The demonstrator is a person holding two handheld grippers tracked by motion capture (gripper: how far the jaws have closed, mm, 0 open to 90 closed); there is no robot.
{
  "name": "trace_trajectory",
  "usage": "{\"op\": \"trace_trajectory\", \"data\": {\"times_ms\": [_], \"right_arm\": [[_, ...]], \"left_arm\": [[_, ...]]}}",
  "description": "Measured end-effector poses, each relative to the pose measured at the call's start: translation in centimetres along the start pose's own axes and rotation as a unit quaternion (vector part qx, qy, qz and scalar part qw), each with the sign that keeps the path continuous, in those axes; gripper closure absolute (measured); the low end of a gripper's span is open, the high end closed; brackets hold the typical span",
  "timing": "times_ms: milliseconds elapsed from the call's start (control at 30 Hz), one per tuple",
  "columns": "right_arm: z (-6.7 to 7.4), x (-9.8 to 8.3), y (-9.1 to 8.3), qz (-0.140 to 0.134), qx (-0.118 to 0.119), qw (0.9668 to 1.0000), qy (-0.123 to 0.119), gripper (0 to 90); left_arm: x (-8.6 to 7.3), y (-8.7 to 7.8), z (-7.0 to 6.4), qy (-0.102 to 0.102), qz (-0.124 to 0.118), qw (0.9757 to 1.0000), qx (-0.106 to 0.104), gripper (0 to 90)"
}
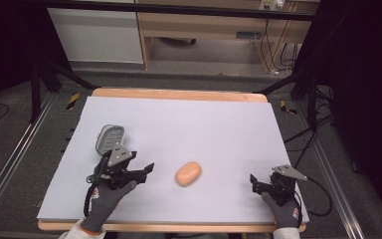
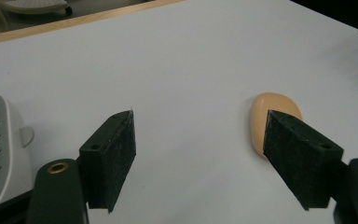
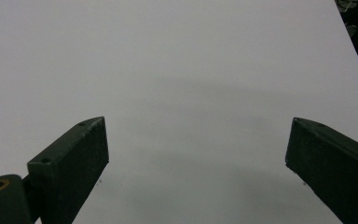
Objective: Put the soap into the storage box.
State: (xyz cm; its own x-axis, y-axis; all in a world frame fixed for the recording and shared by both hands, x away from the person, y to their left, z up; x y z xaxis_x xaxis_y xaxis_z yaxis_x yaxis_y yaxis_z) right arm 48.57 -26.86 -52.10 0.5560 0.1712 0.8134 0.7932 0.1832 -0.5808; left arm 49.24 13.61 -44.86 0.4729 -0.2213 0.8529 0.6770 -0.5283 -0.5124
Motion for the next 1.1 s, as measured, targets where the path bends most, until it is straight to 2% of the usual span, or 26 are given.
{"op": "trace_trajectory", "data": {"times_ms": [333,533,800,1100], "right_arm": [[0.1,0.0,0.1,0.003,0.002,1.0,0.0,6.0],[0.1,0.0,0.1,0.003,0.003,1.0,-0.001,6.0],[0.2,0.0,0.1,0.004,0.004,1.0,-0.001,6.0],[0.2,-0.1,0.2,0.007,0.005,1.0,-0.001,6.0]], "left_arm": [[1.0,1.9,-2.3,0.014,0.008,0.9997,-0.019,24.4],[1.3,2.8,-3.1,0.022,0.014,0.9993,-0.025,24.2],[1.2,4.2,-4.1,0.031,0.031,0.9986,-0.029,24.0],[0.8,6.2,-5.3,0.045,0.058,0.9967,-0.033,23.5]]}}
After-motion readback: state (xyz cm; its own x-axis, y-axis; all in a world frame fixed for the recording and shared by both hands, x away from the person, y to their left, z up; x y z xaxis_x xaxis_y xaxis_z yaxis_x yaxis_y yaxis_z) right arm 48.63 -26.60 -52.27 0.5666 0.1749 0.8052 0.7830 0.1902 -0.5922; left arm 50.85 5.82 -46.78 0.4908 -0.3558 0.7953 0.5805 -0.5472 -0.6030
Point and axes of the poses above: each handheld gripper's, and its own axes: y roughly forward along the jaws, x roughly out of its top, z roughly to its left, the point moved 8 cm from there along y, roughly forward along the jaws, and after that the axes turned 4 degrees about -y, right-handed, at the moved point
